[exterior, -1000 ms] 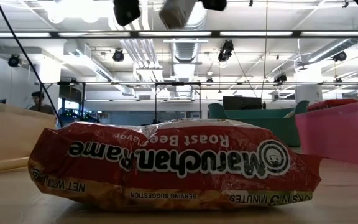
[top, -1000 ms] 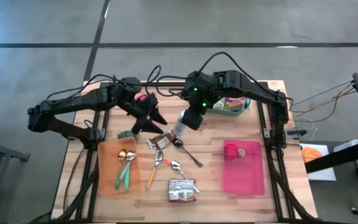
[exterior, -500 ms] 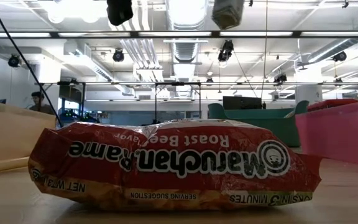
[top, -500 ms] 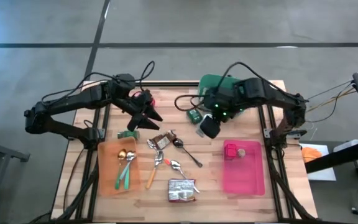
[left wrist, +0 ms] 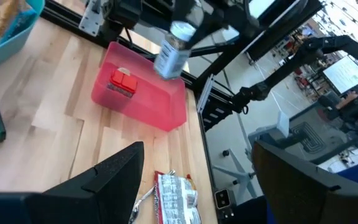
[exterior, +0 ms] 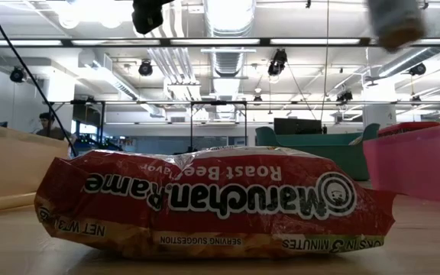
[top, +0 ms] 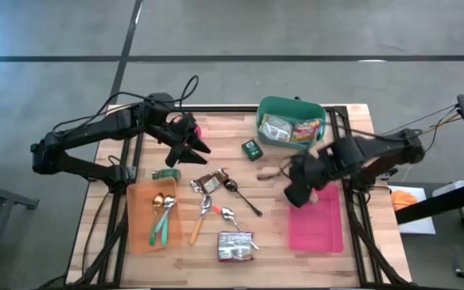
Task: Pick & Place Food Item
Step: Put the white seasoning bottle into the pink bin
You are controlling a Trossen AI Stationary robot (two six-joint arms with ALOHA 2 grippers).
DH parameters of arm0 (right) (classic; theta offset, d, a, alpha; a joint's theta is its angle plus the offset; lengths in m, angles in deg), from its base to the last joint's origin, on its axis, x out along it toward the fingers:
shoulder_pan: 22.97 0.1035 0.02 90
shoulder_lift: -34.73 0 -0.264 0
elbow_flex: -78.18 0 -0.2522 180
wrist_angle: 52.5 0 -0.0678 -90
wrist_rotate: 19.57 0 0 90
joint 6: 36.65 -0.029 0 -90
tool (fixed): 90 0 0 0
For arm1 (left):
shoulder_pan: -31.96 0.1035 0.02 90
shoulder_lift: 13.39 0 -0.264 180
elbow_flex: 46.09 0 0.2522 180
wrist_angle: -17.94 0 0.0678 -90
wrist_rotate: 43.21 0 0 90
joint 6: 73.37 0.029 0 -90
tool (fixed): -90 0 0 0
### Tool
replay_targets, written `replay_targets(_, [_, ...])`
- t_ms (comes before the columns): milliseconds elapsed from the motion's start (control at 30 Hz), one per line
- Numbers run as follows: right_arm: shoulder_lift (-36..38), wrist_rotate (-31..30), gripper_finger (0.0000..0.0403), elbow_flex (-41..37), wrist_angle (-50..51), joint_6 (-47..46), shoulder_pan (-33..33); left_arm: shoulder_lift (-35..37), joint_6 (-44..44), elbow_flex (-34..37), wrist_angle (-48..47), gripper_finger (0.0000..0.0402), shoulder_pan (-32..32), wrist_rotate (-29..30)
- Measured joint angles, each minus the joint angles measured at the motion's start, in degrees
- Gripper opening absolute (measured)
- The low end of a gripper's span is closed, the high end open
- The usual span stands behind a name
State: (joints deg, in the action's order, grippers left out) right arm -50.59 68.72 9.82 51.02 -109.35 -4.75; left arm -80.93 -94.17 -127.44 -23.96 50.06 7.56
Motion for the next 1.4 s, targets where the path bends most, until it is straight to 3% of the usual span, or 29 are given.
replay_targets(267, [1.97,-6.74,0.0197,-9.75,-1.93,-15.41,11.61,0.0,0.0,0.0,0.28,0.0298,1.39,-0.02])
replay_targets(433, [0.28,-9.43,0.0197,-14.59,-7.61,-16.15,16.9,0.0,-0.07,0.0,2.23,0.0298,1.93,-0.04])
replay_targets(600, [-1.88,-10.92,0.0197,-17.57,-13.98,-10.62,20.59,0.0,-0.22,0.0,3.55,0.0298,1.98,-0.02])
replay_targets(833, [-5.34,-15.62,0.0197,-20.27,-14.24,3.03,22.18,0.0,-0.22,0.0,3.63,0.0298,2.0,-0.02])
replay_targets(1067, [-6.03,-14.63,0.0197,-23.98,-20.61,16.22,22.14,0.0,-1.77,0.0,2.91,0.0298,2.02,-0.51])
replay_targets(1400, [-5.92,-15.24,0.0197,-29.31,-24.43,22.48,22.12,-0.02,-1.77,0.0,2.45,0.0298,2.02,-0.7])
